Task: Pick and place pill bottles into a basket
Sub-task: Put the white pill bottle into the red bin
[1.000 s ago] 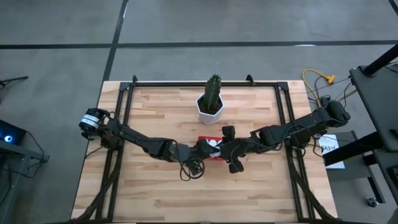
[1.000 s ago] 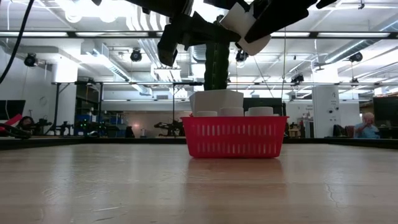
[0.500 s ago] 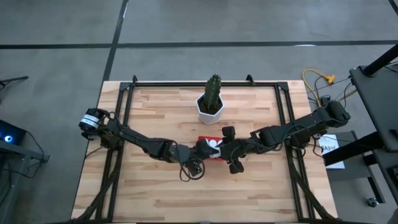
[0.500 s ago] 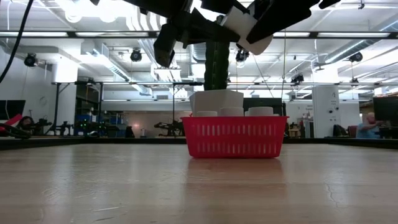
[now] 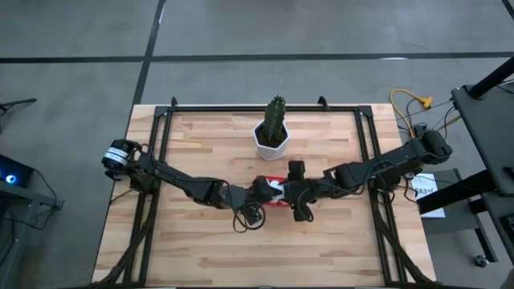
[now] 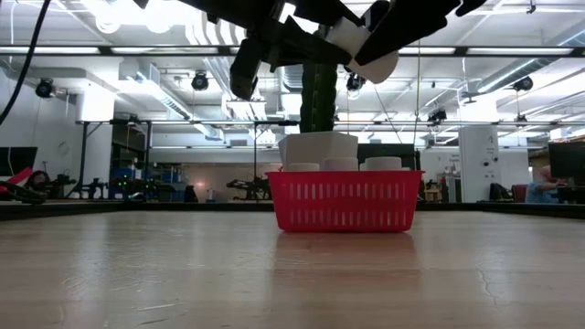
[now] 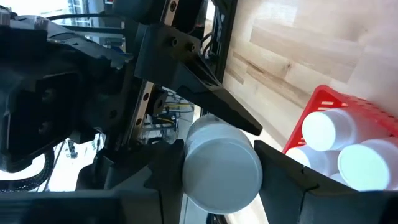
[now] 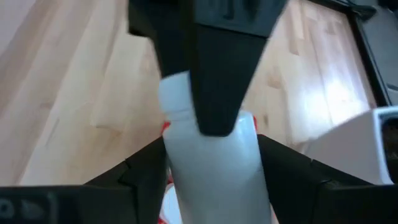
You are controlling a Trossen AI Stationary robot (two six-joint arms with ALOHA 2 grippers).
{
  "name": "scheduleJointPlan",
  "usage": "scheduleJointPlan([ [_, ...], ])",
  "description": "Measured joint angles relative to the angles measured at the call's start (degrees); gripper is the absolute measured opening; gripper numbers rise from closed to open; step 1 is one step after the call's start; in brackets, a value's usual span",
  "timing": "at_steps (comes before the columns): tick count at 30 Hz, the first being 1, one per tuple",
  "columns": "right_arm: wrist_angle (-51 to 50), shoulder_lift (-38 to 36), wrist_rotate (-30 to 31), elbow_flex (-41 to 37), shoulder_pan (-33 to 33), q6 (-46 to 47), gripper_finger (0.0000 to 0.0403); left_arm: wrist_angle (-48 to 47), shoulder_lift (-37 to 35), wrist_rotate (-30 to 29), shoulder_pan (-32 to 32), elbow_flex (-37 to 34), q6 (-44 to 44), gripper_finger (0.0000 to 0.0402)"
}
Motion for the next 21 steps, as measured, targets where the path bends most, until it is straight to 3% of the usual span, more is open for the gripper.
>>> scheduleJointPlan([
  [12, 0.3, 0.0, 0.3, 0.0, 0.0, 0.9, 0.0299, -0.1, 0.0, -0.3, 0.0, 0.0, 0.0, 0.0146],
  [17, 0.2, 0.0, -4.8, 0.0, 0.0, 2.6, 0.0317, -1.7, 0.0, -1.0, -0.1, 0.1, 0.0, 0.0146],
  [21, 0.2, 0.0, -5.4, 0.0, 0.0, 2.6, 0.0325, -2.6, 0.0, -1.1, -0.1, 0.1, -0.1, 0.0147],
])
